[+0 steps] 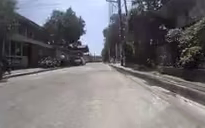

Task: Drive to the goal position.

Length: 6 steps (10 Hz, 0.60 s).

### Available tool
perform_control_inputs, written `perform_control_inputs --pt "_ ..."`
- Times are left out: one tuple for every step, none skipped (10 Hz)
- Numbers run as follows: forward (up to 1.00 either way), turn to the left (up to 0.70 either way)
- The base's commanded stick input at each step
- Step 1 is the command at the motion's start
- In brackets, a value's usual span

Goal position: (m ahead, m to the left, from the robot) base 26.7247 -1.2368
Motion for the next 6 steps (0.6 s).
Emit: perform_control_inputs --pt "1.0 0.02" --pt "1.0 0.02" --pt "1.0 0.02" --pt "1.0 0.02" --pt "1.0 0.02" --pt "1.0 0.02"
